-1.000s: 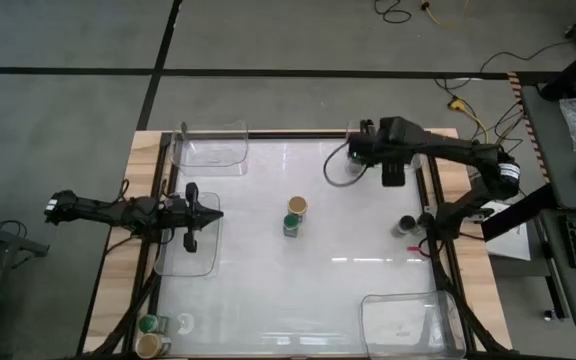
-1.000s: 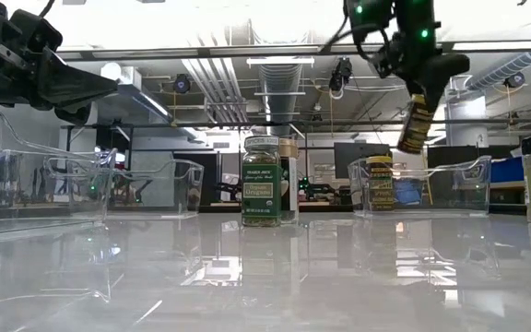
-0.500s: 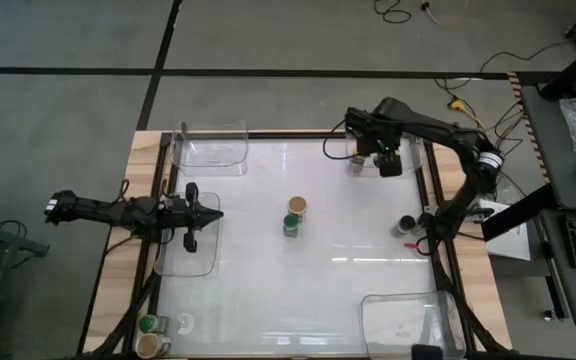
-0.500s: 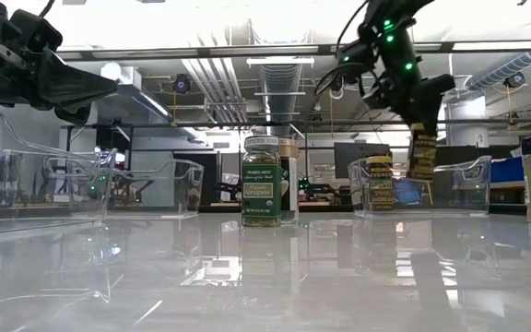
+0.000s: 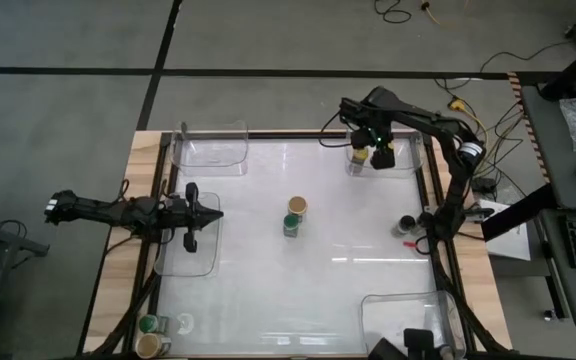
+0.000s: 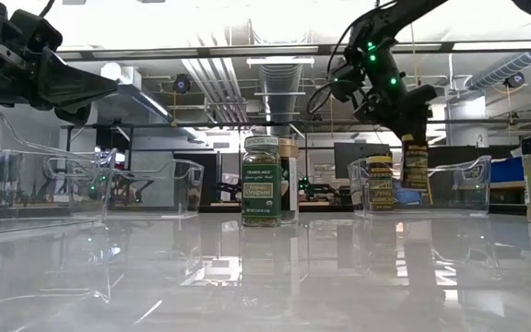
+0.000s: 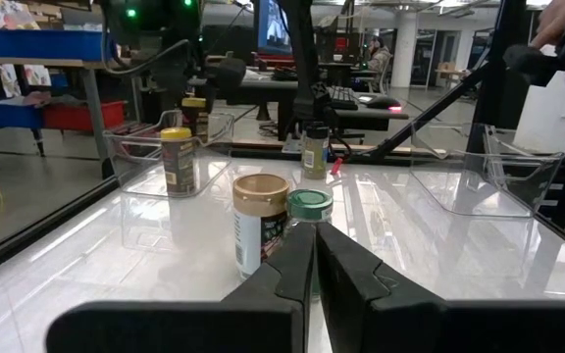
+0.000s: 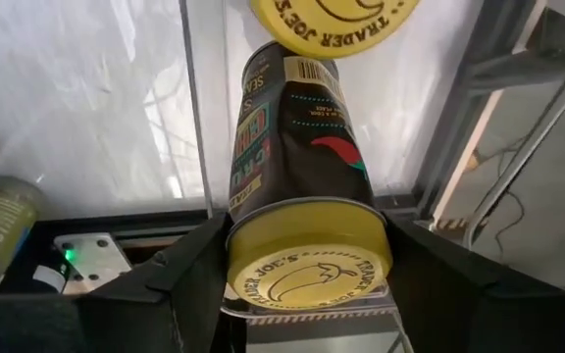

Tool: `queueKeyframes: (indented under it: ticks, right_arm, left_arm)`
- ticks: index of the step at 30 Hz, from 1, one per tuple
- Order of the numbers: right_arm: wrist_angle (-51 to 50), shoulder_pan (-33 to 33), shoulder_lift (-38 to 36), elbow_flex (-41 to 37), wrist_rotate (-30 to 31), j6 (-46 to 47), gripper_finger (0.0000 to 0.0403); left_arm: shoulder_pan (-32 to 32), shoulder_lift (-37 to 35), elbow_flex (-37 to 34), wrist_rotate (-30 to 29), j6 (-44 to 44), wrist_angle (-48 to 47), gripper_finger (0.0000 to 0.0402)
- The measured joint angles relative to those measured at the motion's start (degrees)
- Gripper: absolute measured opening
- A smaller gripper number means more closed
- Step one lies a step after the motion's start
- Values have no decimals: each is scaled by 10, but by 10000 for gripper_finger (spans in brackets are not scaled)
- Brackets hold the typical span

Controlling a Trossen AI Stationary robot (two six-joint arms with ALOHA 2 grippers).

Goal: Sort spices by type
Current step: Put the yellow seasoning bottle into the top right transparent bin

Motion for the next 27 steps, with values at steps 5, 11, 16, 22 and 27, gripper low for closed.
queueKeyframes:
  ticks: [5, 11, 16, 22, 27]
  right_arm:
    - [2, -18, 7, 0, -19, 6, 228]
    - [14, -21, 41, 0, -23, 11, 235]
    - [19, -21, 51, -1, -30, 29, 237]
    - [21, -21, 52, -1, -48, 36, 229]
    - [39, -21, 52, -1, -48, 19, 240]
  left_arm:
    - [0, 0, 0, 0, 0, 0, 1]
    - [0, 0, 0, 0, 0, 0, 1]
    - [0, 0, 0, 0, 0, 0, 1]
    - [0, 0, 0, 0, 0, 0, 1]
    - [0, 0, 0, 0, 0, 0, 1]
